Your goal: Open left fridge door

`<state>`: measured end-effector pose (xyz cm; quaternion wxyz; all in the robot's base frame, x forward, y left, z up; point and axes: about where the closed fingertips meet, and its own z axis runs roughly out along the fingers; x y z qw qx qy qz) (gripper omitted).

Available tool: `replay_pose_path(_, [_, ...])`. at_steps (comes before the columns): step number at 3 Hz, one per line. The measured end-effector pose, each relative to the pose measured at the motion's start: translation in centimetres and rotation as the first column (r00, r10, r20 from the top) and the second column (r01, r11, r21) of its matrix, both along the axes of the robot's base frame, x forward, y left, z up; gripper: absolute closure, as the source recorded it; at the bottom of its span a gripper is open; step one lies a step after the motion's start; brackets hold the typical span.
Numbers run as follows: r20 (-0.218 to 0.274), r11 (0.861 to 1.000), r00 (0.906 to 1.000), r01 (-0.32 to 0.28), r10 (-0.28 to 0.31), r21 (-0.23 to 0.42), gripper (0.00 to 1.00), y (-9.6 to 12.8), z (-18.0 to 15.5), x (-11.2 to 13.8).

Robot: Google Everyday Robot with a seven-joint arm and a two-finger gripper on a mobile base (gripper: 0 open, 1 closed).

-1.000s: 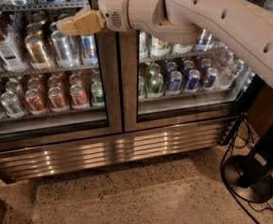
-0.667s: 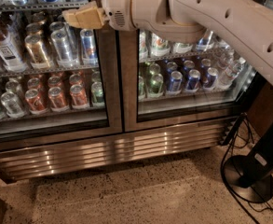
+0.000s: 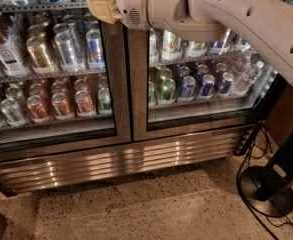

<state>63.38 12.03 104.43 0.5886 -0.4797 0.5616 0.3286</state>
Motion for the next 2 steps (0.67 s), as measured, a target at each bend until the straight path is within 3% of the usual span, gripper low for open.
replay_pose_path(1, [0.000,1.000,1.0000,0.000,0.000,0.000,1.00,-0.66,0.19,0.61])
replay_pose_path(2, [0.000,1.000,1.0000,0.000,0.000,0.000,1.00,-1.16,0.27,1.19])
